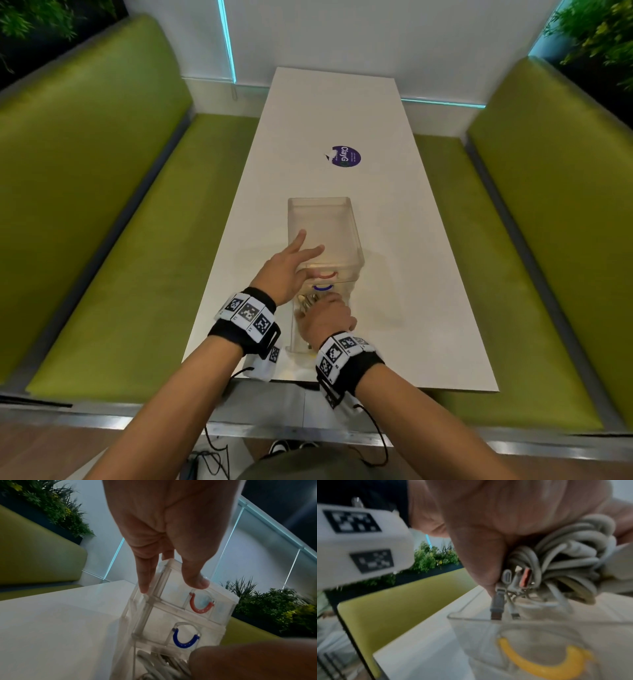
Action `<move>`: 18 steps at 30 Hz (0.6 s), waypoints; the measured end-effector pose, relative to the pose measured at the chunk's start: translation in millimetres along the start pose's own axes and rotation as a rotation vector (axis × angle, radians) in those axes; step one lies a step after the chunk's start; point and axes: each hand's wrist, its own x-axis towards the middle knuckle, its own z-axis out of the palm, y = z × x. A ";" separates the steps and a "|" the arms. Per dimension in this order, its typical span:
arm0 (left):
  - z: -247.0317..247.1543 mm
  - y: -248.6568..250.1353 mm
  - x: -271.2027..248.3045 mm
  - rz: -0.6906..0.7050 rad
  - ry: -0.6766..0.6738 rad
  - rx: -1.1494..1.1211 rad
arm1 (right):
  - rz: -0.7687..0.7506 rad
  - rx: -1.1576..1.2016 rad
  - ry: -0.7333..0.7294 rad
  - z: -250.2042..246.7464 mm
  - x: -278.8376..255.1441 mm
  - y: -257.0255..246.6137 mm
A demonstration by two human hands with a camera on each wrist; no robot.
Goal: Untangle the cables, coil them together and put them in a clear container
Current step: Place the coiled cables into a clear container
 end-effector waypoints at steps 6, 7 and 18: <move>0.4 -2.9 2.2 0.001 -0.003 -0.015 | -0.390 0.445 -0.092 12.3 4.1 33.7; 0.6 -3.6 1.4 0.001 -0.004 -0.023 | -0.502 0.468 -0.054 18.2 1.5 43.1; -2.8 3.9 -3.6 -0.033 -0.015 -0.076 | -0.694 0.493 0.178 16.8 -15.0 117.0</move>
